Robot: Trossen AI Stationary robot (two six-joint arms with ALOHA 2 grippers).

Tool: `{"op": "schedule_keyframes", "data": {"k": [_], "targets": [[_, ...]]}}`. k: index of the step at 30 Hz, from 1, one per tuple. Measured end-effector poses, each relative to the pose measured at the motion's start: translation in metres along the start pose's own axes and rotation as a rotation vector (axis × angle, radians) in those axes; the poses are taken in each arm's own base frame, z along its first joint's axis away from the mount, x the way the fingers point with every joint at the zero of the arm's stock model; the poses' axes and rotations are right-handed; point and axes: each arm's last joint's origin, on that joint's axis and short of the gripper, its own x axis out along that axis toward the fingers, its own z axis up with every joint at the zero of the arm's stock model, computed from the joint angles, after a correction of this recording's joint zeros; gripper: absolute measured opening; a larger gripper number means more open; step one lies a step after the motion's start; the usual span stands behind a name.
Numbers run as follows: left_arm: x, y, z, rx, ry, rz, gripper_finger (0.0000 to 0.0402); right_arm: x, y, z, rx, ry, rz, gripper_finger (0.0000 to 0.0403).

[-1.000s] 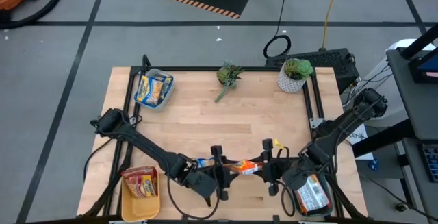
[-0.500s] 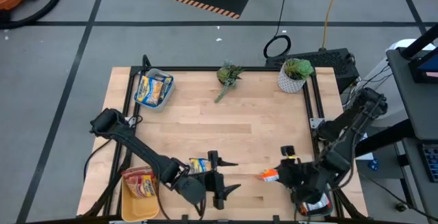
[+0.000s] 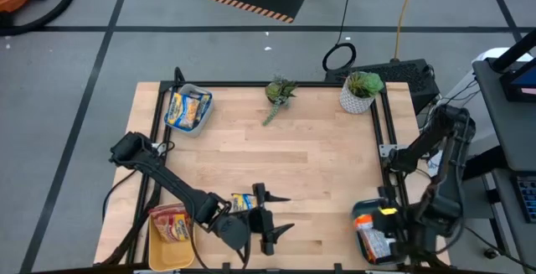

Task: Sort Maruchan noodles
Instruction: Put the orange noodle pack into the blue bin

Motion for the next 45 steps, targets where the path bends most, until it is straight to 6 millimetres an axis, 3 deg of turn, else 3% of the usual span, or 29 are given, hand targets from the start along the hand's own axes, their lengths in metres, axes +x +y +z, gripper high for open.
{"op": "schedule_keyframes", "data": {"k": [7, 14, 30, 45], "targets": [[0.001, 0.000, -0.001, 0.002, 0.005, 0.001, 0.0326, -0.014, -0.004, -0.025, -0.101, -0.065, -0.093, 0.0121], [0.001, 0.000, -0.001, 0.003, 0.006, 0.001, 0.0326, -0.017, 0.001, -0.035, -0.141, -0.114, -0.092, 0.0121], [0.001, 0.001, -0.001, 0.001, 0.007, 0.002, 0.0326, 0.019, -0.006, -0.056, -0.131, -0.029, -0.184, 0.0123], [0.003, 0.003, -0.001, -0.018, 0.009, 0.005, 0.0326, 0.024, 0.008, -0.061, -0.048, 0.071, -0.018, 0.0197]]}}
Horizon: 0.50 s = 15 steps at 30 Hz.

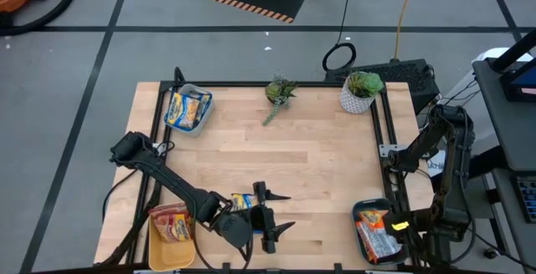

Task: Sort Maruchan noodles
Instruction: Put the orange noodle pack into the blue bin, then put the blue noodle pack into the gray bin

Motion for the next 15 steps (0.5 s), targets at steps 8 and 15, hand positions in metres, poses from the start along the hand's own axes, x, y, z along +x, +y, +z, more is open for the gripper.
{"op": "schedule_keyframes", "data": {"k": [8, 15], "targets": [[0.000, 0.000, 0.000, -0.011, 0.002, -0.020, 0.0326, -0.002, 0.019, 0.003, 0.079, 0.059, 0.215, 0.0232], [0.000, -0.001, 0.000, -0.014, 0.004, -0.038, 0.0326, -0.008, 0.037, 0.008, 0.078, 0.055, 0.428, 0.0228]]}}
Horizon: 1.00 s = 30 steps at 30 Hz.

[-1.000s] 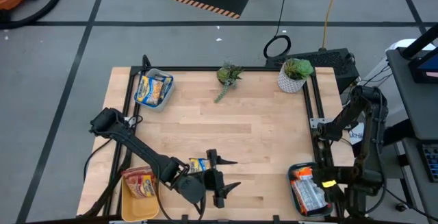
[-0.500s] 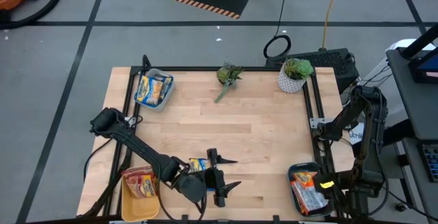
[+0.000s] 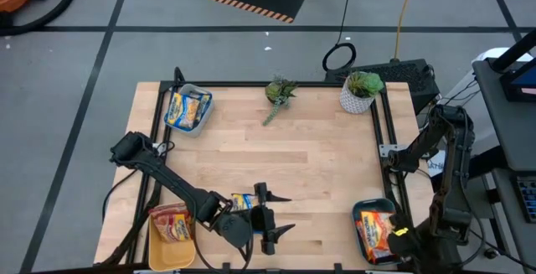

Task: Sort Maruchan noodles
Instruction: Put the blue noodle pack into the gray bin

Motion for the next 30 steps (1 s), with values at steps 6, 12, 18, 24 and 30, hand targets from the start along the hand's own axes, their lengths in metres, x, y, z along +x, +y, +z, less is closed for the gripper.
{"op": "schedule_keyframes", "data": {"k": [6, 12, 18, 24, 30], "targets": [[0.000, 0.000, 0.000, -0.002, 0.002, -0.004, 0.0326, -0.004, 0.025, 0.011, -0.227, -0.133, 0.249, 0.0227], [0.003, 0.003, -0.006, -0.019, 0.060, -0.052, 0.0326, -0.008, 0.035, 0.029, -0.487, -0.295, 0.353, 0.0227], [0.004, 0.007, -0.018, -0.034, 0.172, -0.032, 0.0326, -0.005, 0.020, 0.052, -0.531, -0.405, 0.171, 0.0226], [0.001, 0.007, -0.027, -0.125, 0.260, -0.040, 0.0326, -0.005, 0.002, 0.079, -0.526, -0.537, -0.032, 0.0226], [-0.005, 0.001, -0.037, -0.354, 0.418, -0.152, 0.0326, -0.001, -0.015, 0.095, -0.493, -0.666, -0.233, 0.0226]]}}
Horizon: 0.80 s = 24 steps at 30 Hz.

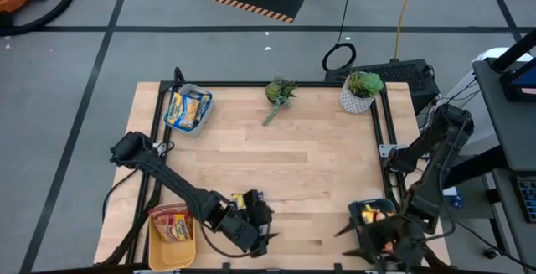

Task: Sort Maruchan noodles
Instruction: Put the blue noodle pack into the gray bin

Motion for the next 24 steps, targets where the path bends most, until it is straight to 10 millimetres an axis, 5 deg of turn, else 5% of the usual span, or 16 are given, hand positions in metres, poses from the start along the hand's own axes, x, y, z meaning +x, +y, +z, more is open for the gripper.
{"op": "schedule_keyframes", "data": {"k": [7, 16, 24], "targets": [[-0.013, -0.015, -0.026, -0.074, 0.137, -0.017, 0.0326, 0.026, -0.014, -0.041, 0.007, -0.063, -0.143, 0.0226], [-0.033, -0.039, -0.050, -0.115, 0.102, 0.003, 0.0326, 0.042, -0.032, -0.100, 0.121, -0.279, -0.139, 0.0226], [-0.037, -0.039, -0.061, -0.136, 0.093, 0.092, 0.0326, 0.041, -0.037, -0.114, 0.129, -0.309, -0.130, 0.0226]]}}
